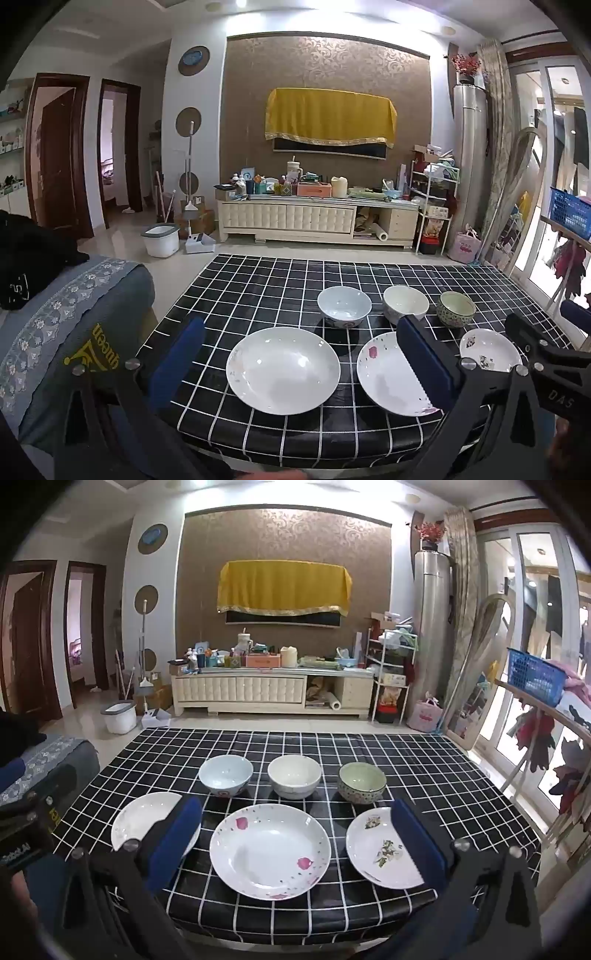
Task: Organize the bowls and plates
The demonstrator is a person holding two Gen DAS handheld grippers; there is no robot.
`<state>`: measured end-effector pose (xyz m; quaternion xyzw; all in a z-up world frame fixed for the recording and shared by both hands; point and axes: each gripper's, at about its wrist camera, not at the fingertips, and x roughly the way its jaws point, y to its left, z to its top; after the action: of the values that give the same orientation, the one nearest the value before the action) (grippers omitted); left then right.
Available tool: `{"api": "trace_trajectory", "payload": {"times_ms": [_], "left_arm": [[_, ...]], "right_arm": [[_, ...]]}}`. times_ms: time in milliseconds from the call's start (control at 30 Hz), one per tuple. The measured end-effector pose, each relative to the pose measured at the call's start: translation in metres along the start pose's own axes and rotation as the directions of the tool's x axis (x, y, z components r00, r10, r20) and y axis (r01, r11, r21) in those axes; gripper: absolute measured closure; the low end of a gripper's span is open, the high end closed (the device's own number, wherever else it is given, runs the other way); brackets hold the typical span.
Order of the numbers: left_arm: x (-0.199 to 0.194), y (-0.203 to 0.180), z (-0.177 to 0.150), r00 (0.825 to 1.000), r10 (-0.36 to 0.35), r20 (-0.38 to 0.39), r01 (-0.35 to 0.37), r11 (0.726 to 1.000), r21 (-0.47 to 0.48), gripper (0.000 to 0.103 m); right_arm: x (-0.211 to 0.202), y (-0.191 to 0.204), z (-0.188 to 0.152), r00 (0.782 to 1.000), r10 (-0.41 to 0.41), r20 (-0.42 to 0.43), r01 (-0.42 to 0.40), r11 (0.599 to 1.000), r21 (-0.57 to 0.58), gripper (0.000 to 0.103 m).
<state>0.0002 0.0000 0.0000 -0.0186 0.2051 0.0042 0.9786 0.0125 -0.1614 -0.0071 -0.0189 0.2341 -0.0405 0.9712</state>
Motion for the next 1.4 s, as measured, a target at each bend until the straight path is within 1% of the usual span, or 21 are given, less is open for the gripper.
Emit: {"api": "trace_trajectory", "payload": {"times_ms": [100, 167, 233, 267, 333, 433, 533, 667, 800, 1133, 1400], "left_arm": [[-0.002, 0.000, 0.000, 1.000, -0.003, 0.000, 0.003, 1.000, -0.003, 0.000], [-0.002, 0.001, 0.001, 1.000, 0.009, 0.000, -0.009, 1.000, -0.021, 0.000], [-0.005, 0.003, 0.001, 1.000, 0.003, 0.000, -0.003, 1.000, -0.024, 0.000], [-0.007, 0.007, 0.001, 1.000, -0.004, 0.013, 0.005, 0.999, -0.051, 0.000], [-0.006, 0.009, -0.004, 1.000, -0.003, 0.005, 0.003, 0.999, -0.044, 0.000], [0.001, 0.004, 0.001, 1.000, -0.001, -0.018, 0.001, 1.000, -0.025, 0.000], [0.003, 0.004, 0.000, 1.000, 0.000, -0.023, 0.000, 1.000, -0.016, 0.000], [0.003, 0.003, -0.002, 1.000, -0.007, -0.023, 0.007, 1.000, -0.009, 0.000], [0.002, 0.004, -0.001, 0.999, -0.029, -0.023, 0.029, 0.999, -0.020, 0.000], [0.000, -0.002, -0.005, 0.999, -0.024, -0.023, 0.025, 0.999, 0.020, 0.000], [0.001, 0.000, -0.006, 0.998, -0.038, -0.043, 0.038, 0.999, 0.005, 0.000]], "right_arm": [[-0.005, 0.004, 0.000, 1.000, -0.013, 0.017, 0.014, 0.999, -0.030, 0.000], [-0.003, 0.006, 0.002, 1.000, -0.014, 0.007, 0.015, 0.999, -0.037, 0.000], [-0.007, 0.009, 0.004, 1.000, -0.012, 0.010, 0.012, 0.999, -0.041, 0.000], [-0.007, 0.009, 0.004, 1.000, -0.006, 0.005, 0.006, 0.999, -0.040, 0.000], [0.000, 0.007, 0.002, 1.000, -0.003, -0.006, 0.003, 0.999, -0.035, 0.000], [0.001, 0.007, 0.002, 1.000, 0.000, -0.009, 0.000, 0.999, -0.036, 0.000], [0.002, 0.006, 0.002, 1.000, 0.004, -0.014, -0.004, 1.000, -0.031, 0.000], [0.003, 0.007, 0.001, 1.000, 0.004, -0.019, -0.004, 1.000, -0.030, 0.000], [0.004, 0.007, 0.000, 1.000, 0.002, -0.026, -0.003, 1.000, -0.028, 0.000], [0.001, 0.007, -0.001, 0.999, 0.004, -0.036, -0.006, 1.000, -0.031, 0.000], [0.001, 0.005, -0.002, 0.999, 0.008, -0.040, -0.009, 1.000, -0.024, 0.000]]}}
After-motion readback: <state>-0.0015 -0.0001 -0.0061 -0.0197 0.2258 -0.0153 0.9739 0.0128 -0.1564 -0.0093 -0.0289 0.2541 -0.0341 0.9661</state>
